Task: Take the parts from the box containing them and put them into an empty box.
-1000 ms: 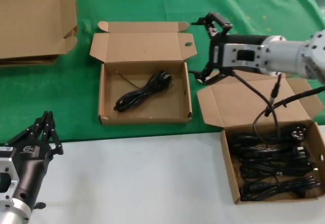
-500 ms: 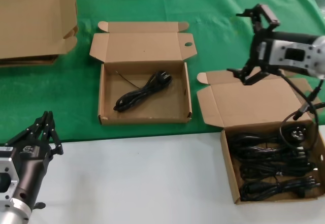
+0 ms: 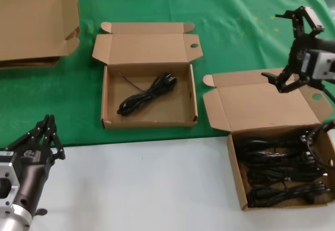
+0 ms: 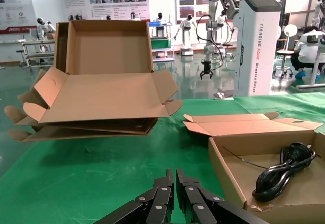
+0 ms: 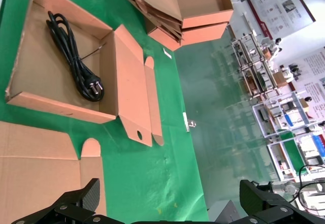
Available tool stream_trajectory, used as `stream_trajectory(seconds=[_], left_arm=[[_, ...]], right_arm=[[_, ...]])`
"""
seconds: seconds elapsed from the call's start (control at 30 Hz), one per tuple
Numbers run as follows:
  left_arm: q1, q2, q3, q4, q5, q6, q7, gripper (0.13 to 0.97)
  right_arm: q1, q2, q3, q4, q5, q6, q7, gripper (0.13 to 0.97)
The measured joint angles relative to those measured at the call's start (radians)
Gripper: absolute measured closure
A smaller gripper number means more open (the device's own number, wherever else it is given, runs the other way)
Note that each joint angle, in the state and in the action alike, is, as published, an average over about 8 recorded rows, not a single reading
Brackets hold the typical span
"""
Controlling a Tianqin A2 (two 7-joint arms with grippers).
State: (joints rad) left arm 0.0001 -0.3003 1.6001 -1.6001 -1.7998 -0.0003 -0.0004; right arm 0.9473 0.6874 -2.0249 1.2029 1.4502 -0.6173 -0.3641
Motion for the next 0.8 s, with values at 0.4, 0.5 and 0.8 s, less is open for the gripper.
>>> stream_trajectory(seconds=[0.4, 0.5, 0.8], left_arm=[[0.0, 0.0, 0.0, 0.0, 0.0, 0.0, 0.0, 0.925], [0.0, 0.0, 0.0, 0.0, 0.0, 0.0, 0.0, 0.919], [0.0, 0.0, 0.0, 0.0, 0.0, 0.0, 0.0, 0.9]], right_arm=[[-0.113, 0.065, 0.078, 0.116, 0.015, 0.003, 0.022, 0.129], [-0.116, 0.066, 0.08, 0.118, 0.015, 0.004, 0.022, 0.129], [-0.162, 0.042, 0.099, 0.134, 0.034, 0.037, 0.041, 0.129]])
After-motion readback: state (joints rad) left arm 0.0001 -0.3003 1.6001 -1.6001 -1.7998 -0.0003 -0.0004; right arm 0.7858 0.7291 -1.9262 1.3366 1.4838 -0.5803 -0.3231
